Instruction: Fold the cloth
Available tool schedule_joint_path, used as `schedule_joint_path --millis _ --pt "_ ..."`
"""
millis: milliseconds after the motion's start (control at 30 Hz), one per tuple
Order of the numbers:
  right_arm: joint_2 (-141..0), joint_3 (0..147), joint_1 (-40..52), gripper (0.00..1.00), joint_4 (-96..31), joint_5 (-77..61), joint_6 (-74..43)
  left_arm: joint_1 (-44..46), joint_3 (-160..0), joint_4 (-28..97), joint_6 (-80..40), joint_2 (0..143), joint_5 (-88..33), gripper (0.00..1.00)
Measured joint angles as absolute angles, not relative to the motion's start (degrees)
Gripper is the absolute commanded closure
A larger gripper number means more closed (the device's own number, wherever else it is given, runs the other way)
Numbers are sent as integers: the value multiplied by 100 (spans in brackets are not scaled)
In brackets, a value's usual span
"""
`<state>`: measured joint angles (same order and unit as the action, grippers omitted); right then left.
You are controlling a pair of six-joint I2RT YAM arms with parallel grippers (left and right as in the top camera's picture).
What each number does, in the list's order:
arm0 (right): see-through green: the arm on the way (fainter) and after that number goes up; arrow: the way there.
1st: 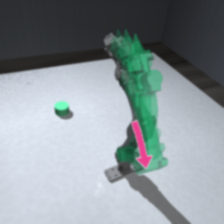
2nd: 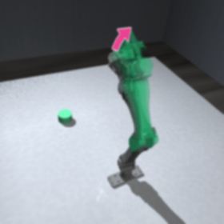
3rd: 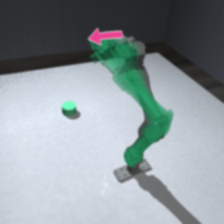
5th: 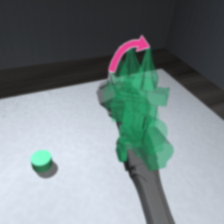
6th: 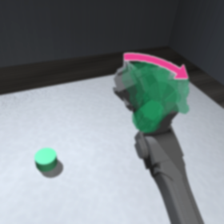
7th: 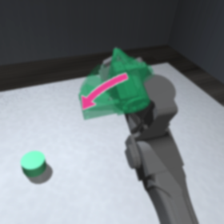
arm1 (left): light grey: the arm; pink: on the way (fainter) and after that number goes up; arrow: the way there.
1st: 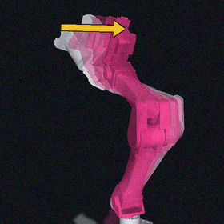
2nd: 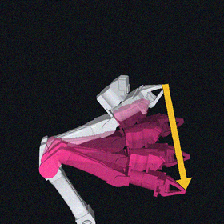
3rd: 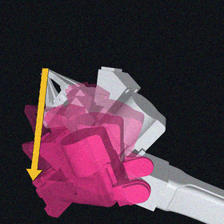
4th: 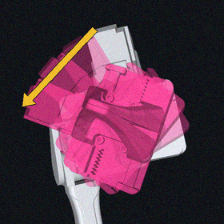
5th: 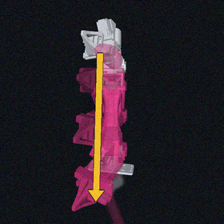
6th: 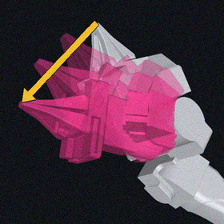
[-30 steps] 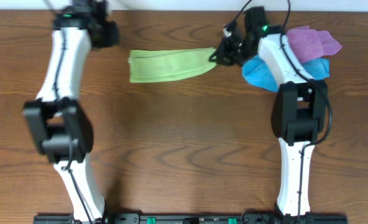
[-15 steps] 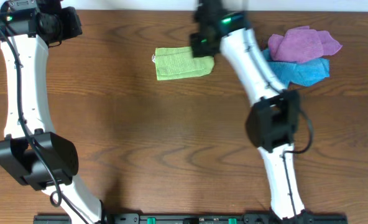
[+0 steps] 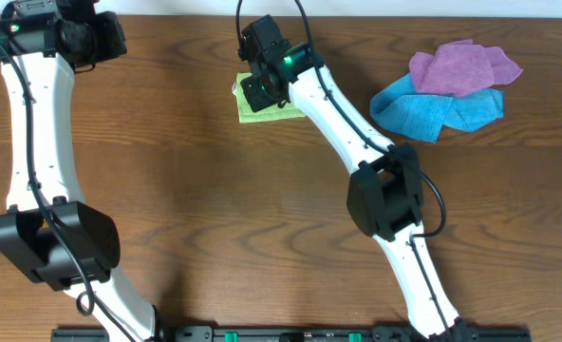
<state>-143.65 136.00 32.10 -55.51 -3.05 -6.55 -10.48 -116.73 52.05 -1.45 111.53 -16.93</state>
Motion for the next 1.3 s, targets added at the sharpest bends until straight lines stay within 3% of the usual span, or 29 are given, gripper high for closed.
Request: schedule_joint_path --millis 133,167,233,333,400,433,500,533,667,833,1033,1133,1300 --pt "-14365 13600 3216 99 -5406 -429 -626 -1048 -11673 5205 -145 11153 -1747 94" --pt "-14372 13600 3223 85 -5393 -447 -626 -1048 -11673 5205 -145 11153 -1763 94" --pt "-14390 13600 3242 29 -5323 -523 -639 -1048 -11673 5205 -145 11153 -1765 94" --pt "-14429 13600 3306 1 -5129 -751 -596 -1048 -11673 5201 -145 11153 -1767 92" --pt "-14429 13611 3336 2 -5026 -926 -567 -1048 -11673 5199 -148 11153 -1765 88" --pt "-14429 13673 3350 16 -5035 -991 -563 -1048 -11673 5196 -148 11153 -1767 86" --pt "-14429 13841 3347 86 -5070 -1068 -543 -1048 -11673 5148 -143 11153 -1763 79" --pt "-14429 13994 3332 99 -5092 -1070 -534 -1048 -11668 5107 -158 11153 -1765 77" --pt "-14123 14475 3105 99 -5336 -735 -554 -1033 -11456 4871 -150 11153 -1865 53" --pt "-13732 14505 2510 99 -5756 -513 -572 -915 -10853 4440 -163 11255 -2388 33" --pt "-13802 13528 2259 99 -5391 -410 -786 -462 -10650 4283 -163 11963 -2808 19" --pt "-13869 13019 2283 99 -5092 -425 -856 -231 -10639 4139 -150 12348 -3057 5" --pt "-13955 12460 2318 99 -4606 -569 -886 148 -10630 3955 -167 12737 -3319 3"
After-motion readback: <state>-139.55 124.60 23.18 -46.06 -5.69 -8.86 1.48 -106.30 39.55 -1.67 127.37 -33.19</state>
